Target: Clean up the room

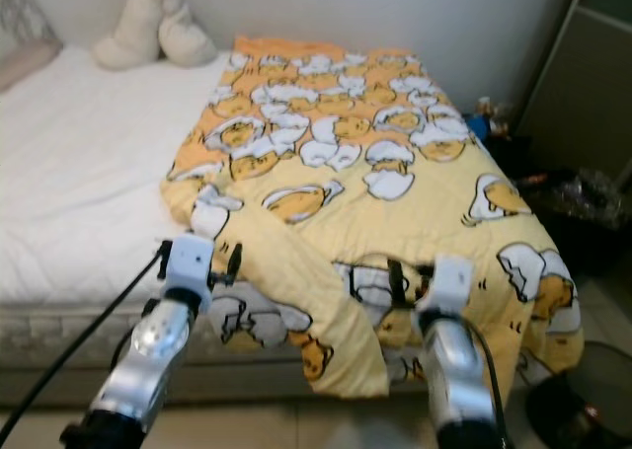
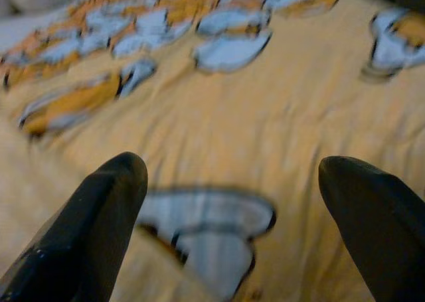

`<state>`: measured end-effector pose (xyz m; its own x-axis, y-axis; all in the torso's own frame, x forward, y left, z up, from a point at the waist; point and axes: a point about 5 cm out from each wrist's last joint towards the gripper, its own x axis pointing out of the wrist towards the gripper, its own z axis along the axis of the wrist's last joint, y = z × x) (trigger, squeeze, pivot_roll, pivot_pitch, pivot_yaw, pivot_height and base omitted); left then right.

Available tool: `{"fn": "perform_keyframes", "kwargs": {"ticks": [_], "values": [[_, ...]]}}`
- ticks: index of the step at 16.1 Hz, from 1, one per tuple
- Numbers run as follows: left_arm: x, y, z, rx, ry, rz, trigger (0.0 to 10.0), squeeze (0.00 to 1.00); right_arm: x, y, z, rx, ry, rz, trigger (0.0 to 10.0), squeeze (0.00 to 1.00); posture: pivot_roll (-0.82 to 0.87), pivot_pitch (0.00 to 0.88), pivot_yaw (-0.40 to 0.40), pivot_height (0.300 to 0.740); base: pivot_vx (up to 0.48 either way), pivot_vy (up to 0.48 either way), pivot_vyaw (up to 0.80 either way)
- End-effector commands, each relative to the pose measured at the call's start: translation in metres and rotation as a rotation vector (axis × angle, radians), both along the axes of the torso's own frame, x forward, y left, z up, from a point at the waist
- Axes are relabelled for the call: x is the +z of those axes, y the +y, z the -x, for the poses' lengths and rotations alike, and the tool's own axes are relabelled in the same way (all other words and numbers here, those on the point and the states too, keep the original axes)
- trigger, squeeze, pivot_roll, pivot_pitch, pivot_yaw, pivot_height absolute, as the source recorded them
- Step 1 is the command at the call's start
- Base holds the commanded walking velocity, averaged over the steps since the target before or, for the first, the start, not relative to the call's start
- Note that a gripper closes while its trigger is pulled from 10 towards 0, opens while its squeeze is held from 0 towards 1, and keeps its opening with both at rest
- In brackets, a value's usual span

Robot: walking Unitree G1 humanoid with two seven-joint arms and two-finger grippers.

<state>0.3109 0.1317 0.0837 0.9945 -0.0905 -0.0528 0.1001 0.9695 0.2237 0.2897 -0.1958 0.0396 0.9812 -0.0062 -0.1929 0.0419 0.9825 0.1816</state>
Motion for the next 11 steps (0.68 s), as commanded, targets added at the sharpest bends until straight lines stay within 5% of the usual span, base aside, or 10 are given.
{"fn": "perform_keyframes", "kwargs": {"ticks": [1, 6, 8, 11], "values": [[-0.002, 0.002, -0.003, 0.03, 0.022, 0.016, 10.0, 0.0, 0.006, 0.005, -0.004, 0.023, -0.024, 0.002, 10.0, 0.0, 0.17, 0.0, -0.002, 0.74, 0.0, 0.0, 0.43], [-0.021, -0.01, 0.003, 0.091, 0.165, 0.186, 10.0, 0.0, 0.006, 0.016, -0.004, 0.139, -0.025, 0.045, 10.0, 0.0, 0.16, 0.0, -0.026, 0.74, 0.0, 0.0, 0.42], [-0.019, -0.019, 0.006, 0.028, 0.12, 0.179, 10.0, 0.0, 0.004, 0.015, -0.002, 0.155, -0.021, 0.041, 10.0, 0.0, 0.15, 0.0, -0.041, 0.74, 0.0, 0.0, 0.42], [-0.025, -0.014, 0.008, 0.101, 0.15, 0.297, 10.0, 0.0, 0.006, 0.021, 0.001, 0.202, -0.042, 0.021, 10.0, 0.0, 0.14, 0.0, -0.044, 0.74, 0.0, 0.0, 0.41]]}}
